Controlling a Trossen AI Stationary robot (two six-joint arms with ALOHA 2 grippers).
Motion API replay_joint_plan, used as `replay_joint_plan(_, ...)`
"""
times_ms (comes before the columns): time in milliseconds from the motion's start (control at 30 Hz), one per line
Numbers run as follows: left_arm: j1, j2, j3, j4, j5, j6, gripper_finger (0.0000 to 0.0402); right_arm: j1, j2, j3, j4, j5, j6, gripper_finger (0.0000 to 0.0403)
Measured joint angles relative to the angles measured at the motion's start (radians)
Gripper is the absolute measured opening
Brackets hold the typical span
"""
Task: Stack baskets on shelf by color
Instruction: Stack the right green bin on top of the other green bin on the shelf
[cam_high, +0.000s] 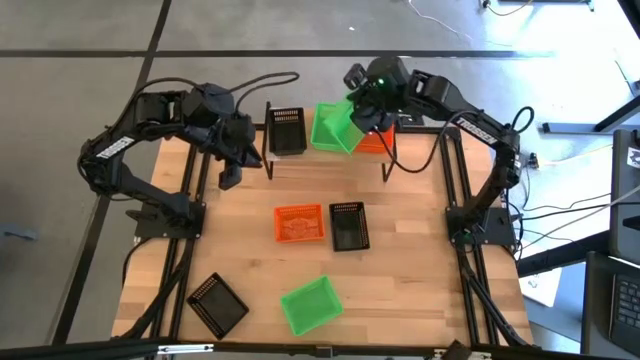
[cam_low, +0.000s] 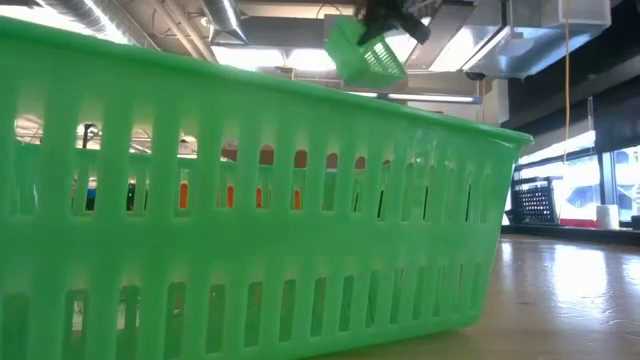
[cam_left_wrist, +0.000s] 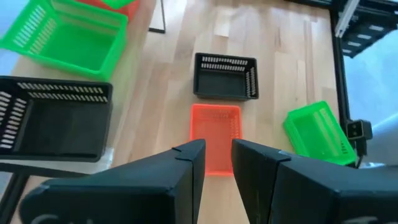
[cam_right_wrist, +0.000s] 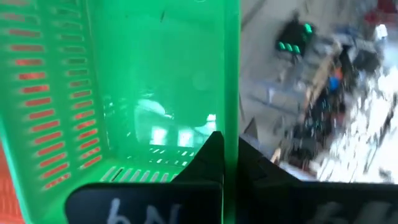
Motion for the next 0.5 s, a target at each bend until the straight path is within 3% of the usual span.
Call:
replay_joint_plan(167, 0.017, 0.0, 0.0, 0.031, -0.019, -0.002, 0.007, 0.005, -0.014, 0.0, 0.093, 0.088, 0.322, 0.0)
replay_joint_plan(267, 0.023, 0.0, 0.0, 0.054, -0.041, 0.001, 0.007, 0.009, -0.037, 0.001, 0.091, 0.123, 0.655, 0.0)
replay_joint_plan(500, 0.023, 0.0, 0.0, 0.063, -0.2, 0.063, 0.007, 0.016, -0.059, 0.002, 0.06, 0.17, 1.439, 0.0)
